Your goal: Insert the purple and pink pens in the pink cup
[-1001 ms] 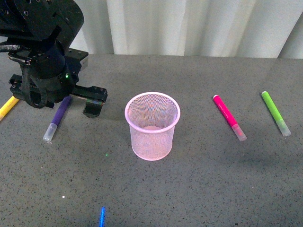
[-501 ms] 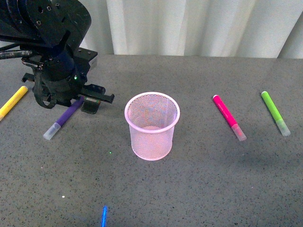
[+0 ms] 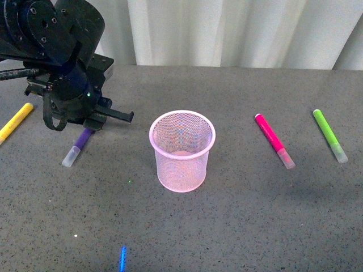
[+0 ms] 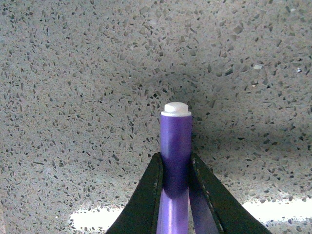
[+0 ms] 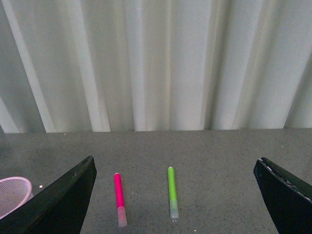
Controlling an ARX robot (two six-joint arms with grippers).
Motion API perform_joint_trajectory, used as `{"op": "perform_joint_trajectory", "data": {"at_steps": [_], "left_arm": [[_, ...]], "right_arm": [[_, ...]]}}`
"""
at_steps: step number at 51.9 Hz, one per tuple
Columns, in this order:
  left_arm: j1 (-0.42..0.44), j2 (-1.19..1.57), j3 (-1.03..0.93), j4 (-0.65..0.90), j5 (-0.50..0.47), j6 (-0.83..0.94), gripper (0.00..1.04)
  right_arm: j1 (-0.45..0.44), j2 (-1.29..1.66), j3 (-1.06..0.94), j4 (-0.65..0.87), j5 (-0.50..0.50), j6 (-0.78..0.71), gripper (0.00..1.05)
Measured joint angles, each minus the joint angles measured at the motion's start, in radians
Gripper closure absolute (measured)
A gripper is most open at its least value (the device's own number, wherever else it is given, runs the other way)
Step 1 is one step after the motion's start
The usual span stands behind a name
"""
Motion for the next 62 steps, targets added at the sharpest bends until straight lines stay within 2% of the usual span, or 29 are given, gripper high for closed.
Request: {"op": "perform_joint_trajectory", "data": {"at_steps": [19,30,37,42,49,62], "left_arm": [[0.101,-0.104,-0.047,0.108,0.051,-0.047,0.93],[0.167,-0.303,-0.105,0.196,0.135,-0.109,0.93],[0.177,-0.472,-0.225,0.289,0.205,-0.175,0.93],[0.152,-0.608,-0.359,0.383,0.255,-0.267,0.93],[0.077,-0.741,-0.497,0.519,0.256,-0.394,0.93],[-0.15,-0.797,-0.665,0.786,0.146,-0.563,0.93]], "right_arm": [[0.0,0.0,0.0,0.0,0.0,0.0,0.07],[0.0,0.0,0.0,0.0,0.0,0.0,0.07],[0.0,0.0,0.0,0.0,0.0,0.0,0.07],[0.0,0.0,0.0,0.0,0.0,0.0,0.07],[0.0,0.0,0.0,0.0,0.0,0.0,0.07],[0.0,0.0,0.0,0.0,0.0,0.0,0.07]]}}
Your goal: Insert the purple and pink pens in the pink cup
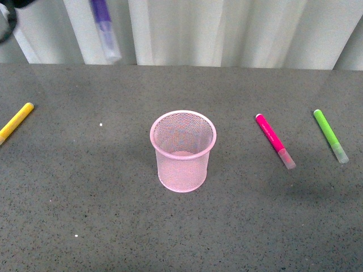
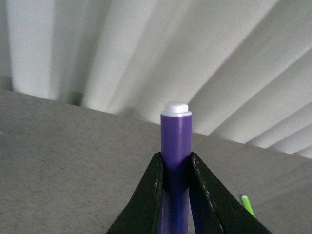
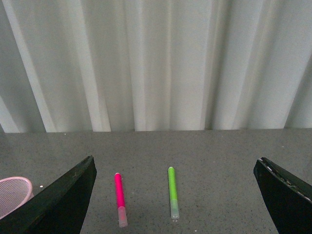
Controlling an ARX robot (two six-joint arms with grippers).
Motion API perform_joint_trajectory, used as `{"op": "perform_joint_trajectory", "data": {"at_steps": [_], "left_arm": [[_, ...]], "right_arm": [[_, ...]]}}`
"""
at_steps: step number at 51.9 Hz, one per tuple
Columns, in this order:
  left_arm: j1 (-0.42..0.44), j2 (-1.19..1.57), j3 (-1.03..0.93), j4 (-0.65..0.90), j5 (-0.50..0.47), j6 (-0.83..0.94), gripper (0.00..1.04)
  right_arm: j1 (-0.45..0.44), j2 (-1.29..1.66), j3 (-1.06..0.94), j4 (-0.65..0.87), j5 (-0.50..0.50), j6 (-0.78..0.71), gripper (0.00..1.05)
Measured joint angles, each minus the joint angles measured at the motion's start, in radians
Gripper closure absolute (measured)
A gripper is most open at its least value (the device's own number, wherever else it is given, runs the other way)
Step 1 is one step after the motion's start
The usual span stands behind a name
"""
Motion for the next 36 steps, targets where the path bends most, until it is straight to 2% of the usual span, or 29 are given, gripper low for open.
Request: {"op": "perform_joint_trajectory", "data": {"at_steps": [11,19,36], "left_arm": [[-0.136,0.095,-0.061,0.225,-0.117,-0.074,0.93],[-0.193,0.172,-0.097,0.336,-0.179,-0.114,0.93],[-0.238,0.362,-0.113,0.506,-0.207,-0.133,0.93]], "right_arm": [[0.0,0.0,0.0,0.0,0.0,0.0,0.07],[0.0,0.0,0.0,0.0,0.0,0.0,0.07],[0.0,0.0,0.0,0.0,0.0,0.0,0.07]]}}
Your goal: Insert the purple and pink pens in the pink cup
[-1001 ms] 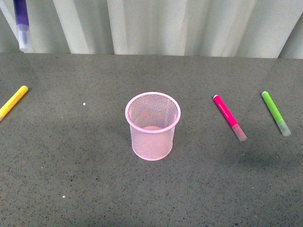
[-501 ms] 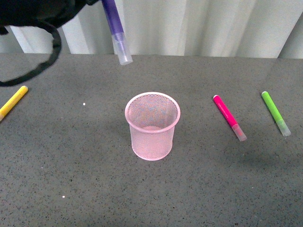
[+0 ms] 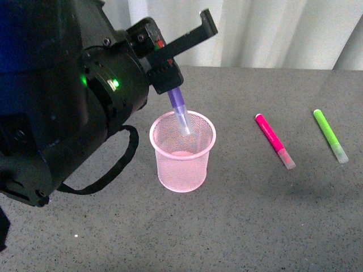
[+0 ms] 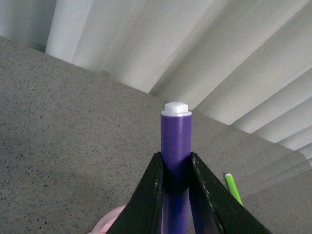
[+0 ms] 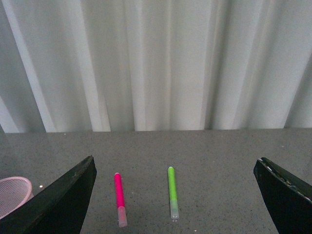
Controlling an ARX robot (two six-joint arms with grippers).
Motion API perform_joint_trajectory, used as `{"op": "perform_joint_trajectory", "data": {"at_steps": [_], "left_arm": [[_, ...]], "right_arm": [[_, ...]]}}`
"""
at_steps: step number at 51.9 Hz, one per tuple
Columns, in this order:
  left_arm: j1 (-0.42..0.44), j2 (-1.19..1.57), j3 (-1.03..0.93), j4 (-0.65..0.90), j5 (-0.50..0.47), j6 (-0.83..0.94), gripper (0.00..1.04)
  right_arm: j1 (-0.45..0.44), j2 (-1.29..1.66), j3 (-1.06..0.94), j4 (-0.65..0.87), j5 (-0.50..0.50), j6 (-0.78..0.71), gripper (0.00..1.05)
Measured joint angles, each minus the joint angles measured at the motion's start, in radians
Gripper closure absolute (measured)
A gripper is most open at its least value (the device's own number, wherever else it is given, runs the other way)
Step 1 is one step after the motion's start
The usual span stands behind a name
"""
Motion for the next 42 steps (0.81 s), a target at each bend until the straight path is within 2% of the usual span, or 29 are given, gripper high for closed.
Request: {"op": "perform_joint_trajectory", "data": {"at_steps": [26,40,42], "left_arm": [[-0.028,0.171,0.063,0.081,-0.05,-0.044,0.93],[-0.044,0.211,0.073,0.138,-0.034,-0.021,0.93],[-0.044,0.211,0.076,0.14,-0.031,-0.019,0.88]], "right_arm": [[0.0,0.0,0.0,0.0,0.0,0.0,0.07],[0.0,0.0,0.0,0.0,0.0,0.0,0.07],[0.0,0.0,0.0,0.0,0.0,0.0,0.07]]}}
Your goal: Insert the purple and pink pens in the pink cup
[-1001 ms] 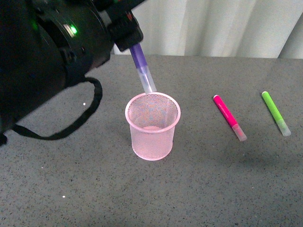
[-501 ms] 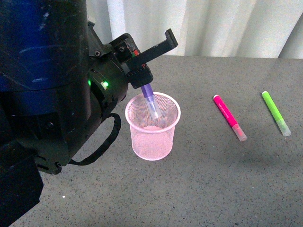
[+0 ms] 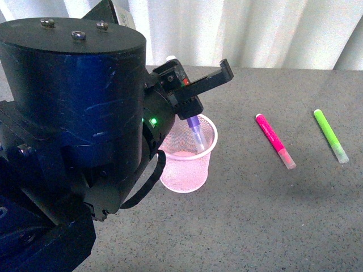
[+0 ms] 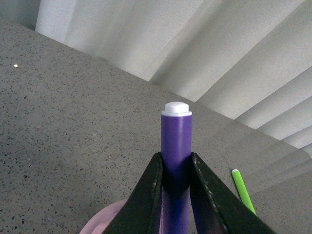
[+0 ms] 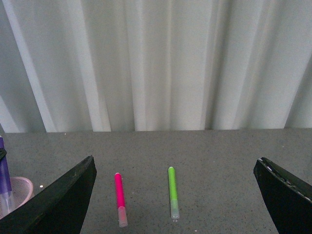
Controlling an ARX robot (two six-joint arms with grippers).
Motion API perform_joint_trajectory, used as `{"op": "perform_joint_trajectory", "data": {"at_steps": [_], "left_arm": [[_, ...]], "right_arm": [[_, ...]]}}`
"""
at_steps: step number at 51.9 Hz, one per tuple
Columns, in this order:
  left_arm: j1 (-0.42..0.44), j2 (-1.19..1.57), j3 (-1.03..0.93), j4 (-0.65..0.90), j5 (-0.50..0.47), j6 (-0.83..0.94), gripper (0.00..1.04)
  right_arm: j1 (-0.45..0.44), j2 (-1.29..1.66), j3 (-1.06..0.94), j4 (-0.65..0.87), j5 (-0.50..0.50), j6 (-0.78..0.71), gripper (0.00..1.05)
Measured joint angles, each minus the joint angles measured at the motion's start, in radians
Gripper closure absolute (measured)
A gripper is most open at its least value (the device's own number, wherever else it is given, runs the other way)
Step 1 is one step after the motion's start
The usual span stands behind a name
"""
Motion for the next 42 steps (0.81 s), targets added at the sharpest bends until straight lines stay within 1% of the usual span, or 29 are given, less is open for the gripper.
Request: {"op": "perform_joint_trajectory", "data": {"at_steps": [4,7,12,14,16,19,21,24,30,36,42], "left_arm": [[0.0,0.0,0.003,0.001,0.001,0.006,0.7],[0.0,0.0,0.003,0.006,0.006,0.015,0.59],[0.002,0.0,0.003,0.016,0.01,0.02,0.44],[0.003,0.0,0.003,0.029,0.018,0.024,0.34],[0.005,0.0,0.003,0.036,0.021,0.027,0.27],[0.009,0.0,-0.002,0.043,0.027,0.032,0.12],[0.013,0.0,-0.009,0.043,0.032,0.038,0.05],[0.024,-0.015,-0.025,0.032,0.055,0.043,0.07],[0.072,-0.122,-0.059,-0.058,0.135,0.062,0.07],[0.134,-0.266,-0.08,-0.181,0.216,0.094,0.07],[0.212,-0.417,-0.085,-0.335,0.322,0.134,0.07]], "right_arm": [[0.0,0.0,0.0,0.0,0.0,0.0,0.07],[0.0,0.0,0.0,0.0,0.0,0.0,0.07],[0.0,0.0,0.0,0.0,0.0,0.0,0.07],[0.0,0.0,0.0,0.0,0.0,0.0,0.07],[0.0,0.0,0.0,0.0,0.0,0.0,0.07],[0.0,0.0,0.0,0.0,0.0,0.0,0.07],[0.0,0.0,0.0,0.0,0.0,0.0,0.07],[0.0,0.0,0.0,0.0,0.0,0.0,0.07],[0.0,0.0,0.0,0.0,0.0,0.0,0.07],[0.0,0.0,0.0,0.0,0.0,0.0,0.07],[0.0,0.0,0.0,0.0,0.0,0.0,0.07]]}}
